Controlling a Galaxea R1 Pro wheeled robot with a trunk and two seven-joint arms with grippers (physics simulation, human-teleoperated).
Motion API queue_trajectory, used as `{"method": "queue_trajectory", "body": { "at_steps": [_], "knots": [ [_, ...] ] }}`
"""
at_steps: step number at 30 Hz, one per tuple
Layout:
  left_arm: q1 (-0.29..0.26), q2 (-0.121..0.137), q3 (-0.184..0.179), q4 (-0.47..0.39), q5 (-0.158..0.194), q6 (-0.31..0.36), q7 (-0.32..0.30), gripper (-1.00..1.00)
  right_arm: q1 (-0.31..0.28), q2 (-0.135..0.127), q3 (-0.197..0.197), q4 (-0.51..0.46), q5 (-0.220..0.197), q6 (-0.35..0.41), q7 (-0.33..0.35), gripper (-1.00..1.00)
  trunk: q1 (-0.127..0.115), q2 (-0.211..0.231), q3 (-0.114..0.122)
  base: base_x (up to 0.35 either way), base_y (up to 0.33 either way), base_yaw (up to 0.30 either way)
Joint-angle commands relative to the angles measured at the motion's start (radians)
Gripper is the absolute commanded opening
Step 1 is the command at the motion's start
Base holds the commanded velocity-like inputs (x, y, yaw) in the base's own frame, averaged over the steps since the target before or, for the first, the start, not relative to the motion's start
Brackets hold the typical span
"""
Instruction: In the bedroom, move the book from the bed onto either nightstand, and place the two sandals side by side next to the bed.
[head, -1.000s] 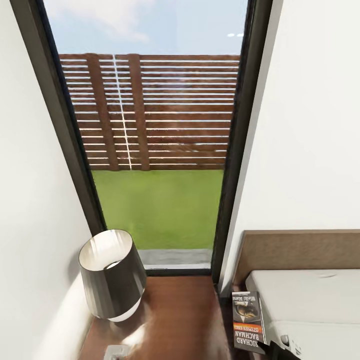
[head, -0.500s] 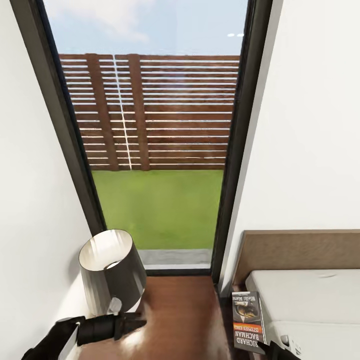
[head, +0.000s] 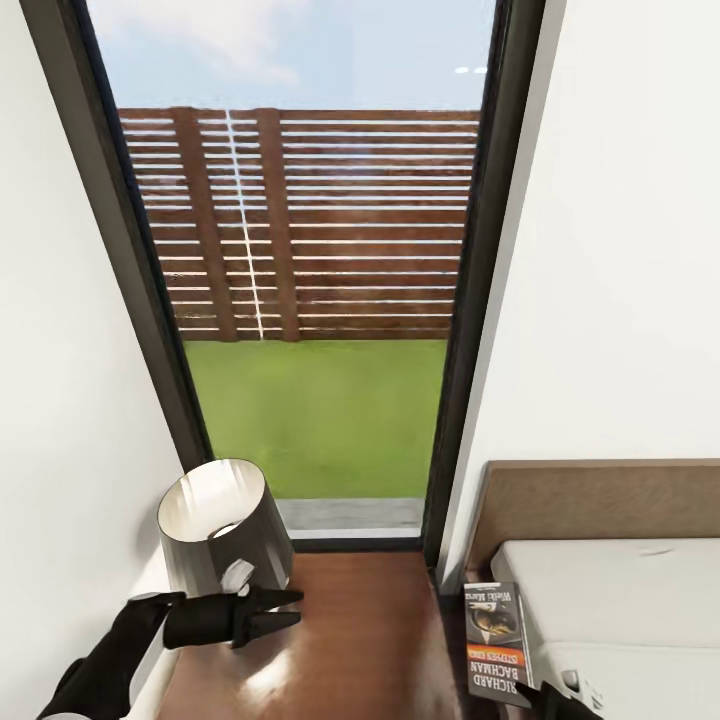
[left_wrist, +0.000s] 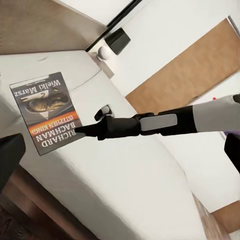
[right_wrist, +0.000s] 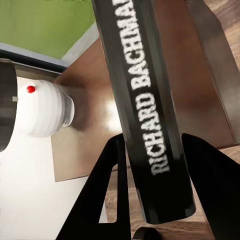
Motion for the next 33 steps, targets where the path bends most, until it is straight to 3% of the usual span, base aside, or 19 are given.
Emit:
{"method": "queue_trajectory", "body": {
  "at_steps": [1,6,12,21,24,33],
  "knots": [
    [0.0,-0.002,-0.001,0.0,0.0,0.01,0.009,1.0,-0.001,-0.002,0.002,0.0,-0.009,0.011,0.005,-1.0,0.0,-0.001,-0.001,0.0,0.0,0.0],
    [0.0,-0.006,-0.002,0.0,-0.001,0.01,0.069,1.0,-0.001,-0.007,0.002,-0.01,-0.009,0.017,0.024,-1.0,0.0,-0.001,-0.001,0.0,0.0,0.0],
    [0.0,-0.015,-0.002,0.0,-0.002,0.009,0.078,1.0,-0.001,-0.012,-0.003,-0.013,-0.01,0.03,0.186,-1.0,0.0,-0.001,-0.001,0.0,0.0,0.0],
    [0.0,-0.02,-0.001,0.003,-0.001,0.008,0.08,1.0,-0.001,-0.075,-0.006,-0.015,-0.014,0.038,0.263,-1.0,0.0,-0.001,-0.001,0.0,0.0,0.0],
    [0.001,-0.02,-0.001,0.004,-0.001,0.008,0.081,1.0,-0.001,-0.087,-0.004,-0.016,-0.013,0.097,0.305,-1.0,0.0,-0.001,-0.001,0.0,0.0,0.0],
    [0.001,-0.02,-0.002,0.005,-0.001,0.007,0.081,1.0,-0.001,-0.086,0.001,-0.019,-0.011,0.222,0.345,-1.0,0.0,-0.001,-0.001,0.0,0.0,0.0]
  ]
}}
